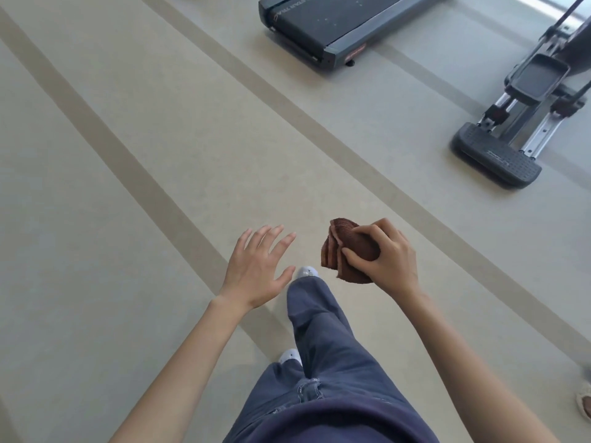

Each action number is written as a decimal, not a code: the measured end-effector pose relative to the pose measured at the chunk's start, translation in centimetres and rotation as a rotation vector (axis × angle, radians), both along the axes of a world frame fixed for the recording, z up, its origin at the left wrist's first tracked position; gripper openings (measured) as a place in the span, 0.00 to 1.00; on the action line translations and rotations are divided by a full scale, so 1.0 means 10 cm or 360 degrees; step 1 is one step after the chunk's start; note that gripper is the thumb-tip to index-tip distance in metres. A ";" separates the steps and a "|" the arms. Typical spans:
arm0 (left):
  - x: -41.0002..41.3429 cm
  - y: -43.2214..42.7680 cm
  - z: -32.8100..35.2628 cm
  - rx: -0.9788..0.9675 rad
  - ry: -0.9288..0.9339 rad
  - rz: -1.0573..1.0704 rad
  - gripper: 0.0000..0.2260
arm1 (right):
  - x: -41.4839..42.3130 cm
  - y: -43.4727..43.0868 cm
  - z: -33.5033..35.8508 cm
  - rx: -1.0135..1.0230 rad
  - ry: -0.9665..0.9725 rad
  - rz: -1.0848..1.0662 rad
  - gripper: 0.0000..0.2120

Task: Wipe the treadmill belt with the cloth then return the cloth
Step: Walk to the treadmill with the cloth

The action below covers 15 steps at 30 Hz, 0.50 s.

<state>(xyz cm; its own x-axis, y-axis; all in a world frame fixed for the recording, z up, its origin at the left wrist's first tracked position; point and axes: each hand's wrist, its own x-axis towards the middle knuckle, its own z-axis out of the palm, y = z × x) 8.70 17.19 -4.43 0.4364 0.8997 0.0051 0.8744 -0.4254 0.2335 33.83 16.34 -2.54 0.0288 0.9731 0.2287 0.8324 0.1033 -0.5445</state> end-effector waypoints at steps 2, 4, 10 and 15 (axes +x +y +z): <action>0.04 0.32 -0.03 -0.0022 0.0013 0.0012 0.26 | 0.03 0.35 -0.04 -0.0013 0.0013 0.0009 0.18; 0.07 0.61 -0.04 -0.0022 0.0021 0.0020 0.25 | 0.06 0.64 -0.05 -0.0023 0.0025 0.0016 0.18; 0.24 1.78 0.03 -0.0098 0.0067 0.0041 0.25 | 0.19 1.84 0.02 -0.0027 0.0043 0.0005 0.19; 0.39 2.63 0.09 -0.0060 0.0060 0.0016 0.25 | 0.32 2.71 0.12 0.0036 0.0043 -0.0014 0.18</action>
<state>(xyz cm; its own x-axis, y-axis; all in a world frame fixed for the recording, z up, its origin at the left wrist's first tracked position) 12.60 43.47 -3.53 0.4268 0.9032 -0.0451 0.8870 -0.4084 0.2156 36.99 43.46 -1.31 0.0436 0.9673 0.2499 0.8183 0.1089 -0.5644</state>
